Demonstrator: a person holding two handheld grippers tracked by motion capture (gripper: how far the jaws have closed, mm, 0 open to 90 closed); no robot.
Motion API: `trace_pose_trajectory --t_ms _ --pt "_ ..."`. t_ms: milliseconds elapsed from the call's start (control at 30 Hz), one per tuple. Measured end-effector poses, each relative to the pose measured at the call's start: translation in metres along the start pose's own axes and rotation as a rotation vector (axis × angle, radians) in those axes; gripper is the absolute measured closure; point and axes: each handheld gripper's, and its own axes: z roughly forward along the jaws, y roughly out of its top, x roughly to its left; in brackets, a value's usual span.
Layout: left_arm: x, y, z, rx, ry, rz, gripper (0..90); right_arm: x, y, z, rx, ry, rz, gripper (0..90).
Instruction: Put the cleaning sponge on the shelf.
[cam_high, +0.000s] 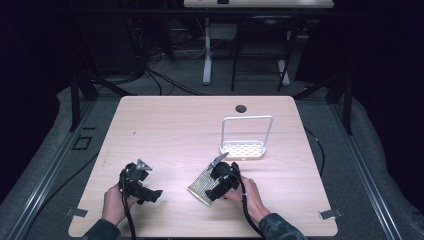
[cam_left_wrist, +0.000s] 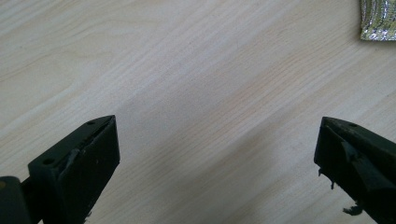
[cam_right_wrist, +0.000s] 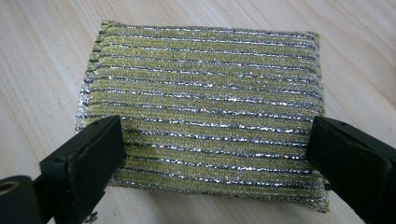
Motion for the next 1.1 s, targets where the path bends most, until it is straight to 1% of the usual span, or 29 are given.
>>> trace_pose_trajectory --t_ms 100,167,233,267,300,367,467,500,533,600,633,700,800,833,900,1100 --pt "0.000 0.000 -0.001 -0.007 0.005 0.000 0.2 0.001 0.000 0.000 0.002 -0.010 -0.003 6.2" --pt "0.001 -0.001 -0.001 -0.006 0.005 -0.007 0.2 0.001 -0.002 0.000 -0.001 -0.013 -0.003 9.3" --pt "0.001 -0.001 -0.001 -0.005 0.005 -0.007 0.3 0.001 -0.002 -0.001 0.004 -0.015 -0.007 10.4" --pt "0.000 -0.001 -0.001 -0.006 0.006 -0.005 0.3 0.002 -0.003 -0.001 0.004 -0.022 -0.006 13.1" --pt "0.000 -0.001 -0.001 -0.006 0.006 -0.005 0.4 0.002 -0.003 -0.001 0.004 -0.022 -0.006 13.1" --pt "0.000 0.000 -0.001 -0.006 0.004 0.001 0.4 0.002 -0.003 -0.003 0.004 -0.025 -0.004 17.1" --pt "0.000 -0.001 -0.001 -0.006 0.003 0.003 0.4 0.003 -0.004 -0.004 0.003 -0.021 -0.001 19.6" --pt "0.000 -0.001 -0.001 -0.006 0.005 0.001 0.6 0.004 -0.004 -0.005 0.001 -0.021 0.005 24.5" --pt "0.000 -0.001 0.000 -0.004 0.006 0.001 0.7 0.004 -0.005 -0.005 -0.007 -0.018 0.003 27.2" --pt "0.000 -0.001 0.000 0.003 -0.001 0.006 0.8 0.005 -0.006 -0.007 -0.016 -0.016 0.005 34.7" --pt "0.000 -0.001 0.000 0.003 -0.001 0.006 0.8 0.005 -0.006 -0.007 -0.016 -0.016 0.005 34.7" --pt "-0.002 -0.001 0.001 0.009 0.001 0.014 1.1 0.004 -0.008 -0.010 -0.030 -0.010 0.008 41.0" --pt "-0.002 -0.001 0.000 0.009 0.004 0.014 1.3 0.003 -0.009 -0.011 -0.035 -0.010 0.011 42.7" --pt "-0.002 -0.001 0.000 0.007 0.004 0.011 1.3 0.002 -0.010 -0.011 -0.049 -0.011 0.015 44.1" --pt "-0.001 -0.002 0.001 0.009 0.004 0.010 1.4 0.002 -0.011 -0.012 -0.055 -0.011 0.015 45.3" --pt "-0.001 -0.002 0.002 0.012 0.002 0.014 1.7 0.002 -0.011 -0.017 -0.069 -0.013 0.020 47.5"
